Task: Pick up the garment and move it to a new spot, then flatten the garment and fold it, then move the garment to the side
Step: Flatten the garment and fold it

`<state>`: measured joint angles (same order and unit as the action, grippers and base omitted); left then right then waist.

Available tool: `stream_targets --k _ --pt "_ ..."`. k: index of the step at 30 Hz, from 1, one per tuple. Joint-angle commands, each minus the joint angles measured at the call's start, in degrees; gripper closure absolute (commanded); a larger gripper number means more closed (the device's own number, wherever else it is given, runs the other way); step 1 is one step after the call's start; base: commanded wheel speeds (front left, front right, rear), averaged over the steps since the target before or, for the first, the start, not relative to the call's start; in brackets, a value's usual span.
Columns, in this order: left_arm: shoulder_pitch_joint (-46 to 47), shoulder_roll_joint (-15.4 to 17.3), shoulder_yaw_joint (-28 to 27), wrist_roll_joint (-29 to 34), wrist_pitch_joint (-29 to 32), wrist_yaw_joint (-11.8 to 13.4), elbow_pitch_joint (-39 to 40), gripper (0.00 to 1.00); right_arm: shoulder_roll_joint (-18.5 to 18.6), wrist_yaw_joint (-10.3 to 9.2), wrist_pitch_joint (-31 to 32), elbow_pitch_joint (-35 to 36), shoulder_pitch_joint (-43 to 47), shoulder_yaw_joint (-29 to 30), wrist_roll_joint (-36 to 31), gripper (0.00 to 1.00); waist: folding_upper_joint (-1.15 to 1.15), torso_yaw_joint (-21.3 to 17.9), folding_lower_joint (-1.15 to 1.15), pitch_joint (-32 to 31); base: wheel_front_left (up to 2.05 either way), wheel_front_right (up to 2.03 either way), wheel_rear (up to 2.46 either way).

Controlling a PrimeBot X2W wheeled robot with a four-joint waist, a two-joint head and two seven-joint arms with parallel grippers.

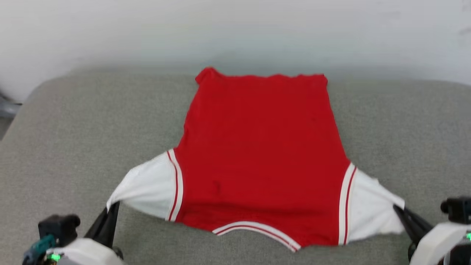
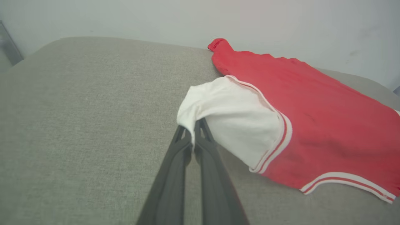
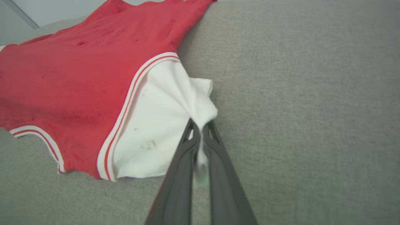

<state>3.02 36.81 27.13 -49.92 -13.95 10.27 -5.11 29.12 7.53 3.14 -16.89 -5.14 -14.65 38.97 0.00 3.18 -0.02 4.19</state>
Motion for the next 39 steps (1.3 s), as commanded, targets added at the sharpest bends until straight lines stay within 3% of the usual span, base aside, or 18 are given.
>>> stream_targets --k 1,10,18,19,20,21,31,39 --pt "-1.5 0.4 -0.3 -0.5 0.0 0.5 0.2 1.0 -0.3 -0.08 0.5 0.4 1.9 0.7 -0.5 1.0 0.0 0.0 0.02 -1.7 0.0 0.0 0.0" --pt "-11.4 0.1 -0.6 -3.2 -0.3 2.8 1.5 1.0 -2.9 -0.09 4.5 3.1 14.7 5.5 -2.2 1.0 0.0 0.7 0.02 -4.9 0.0 0.0 0.0" --pt "-12.6 -0.7 0.7 -2.9 -0.4 2.2 1.0 1.0 -4.2 -0.09 6.6 3.1 19.3 7.7 -3.4 1.0 0.0 1.6 0.02 -4.9 0.0 0.0 0.0" --pt "-12.3 -0.8 0.8 -2.9 -0.4 2.1 0.9 1.0 -4.6 -0.08 6.5 3.4 19.0 7.9 -3.6 0.95 0.0 1.6 0.02 -4.8 0.0 0.0 0.0" --pt "-12.1 -0.9 0.8 -2.8 -0.4 2.1 0.8 1.0 -4.9 -0.08 6.3 3.7 18.4 8.0 -3.9 0.57 0.0 1.6 0.02 -4.8 0.0 0.0 0.0" --pt "-11.9 -1.0 0.8 -2.8 -0.5 2.0 0.8 1.0 -5.0 -0.08 5.8 4.1 17.6 8.1 -4.6 0.0 0.0 1.5 0.02 -4.7 0.0 0.0 0.0" --pt "-9.5 -2.5 0.4 -0.3 -0.9 1.9 2.6 1.0 -3.1 -0.07 4.8 11.4 5.1 12.5 -6.4 0.0 0.0 2.1 0.02 -2.1 0.0 0.0 0.0" --pt "-3.9 -5.5 0.7 3.8 -1.2 0.9 4.1 1.0 1.6 -0.07 12.6 15.9 -15.4 14.4 -6.9 0.0 0.0 6.5 0.02 5.5 0.0 0.0 0.0"
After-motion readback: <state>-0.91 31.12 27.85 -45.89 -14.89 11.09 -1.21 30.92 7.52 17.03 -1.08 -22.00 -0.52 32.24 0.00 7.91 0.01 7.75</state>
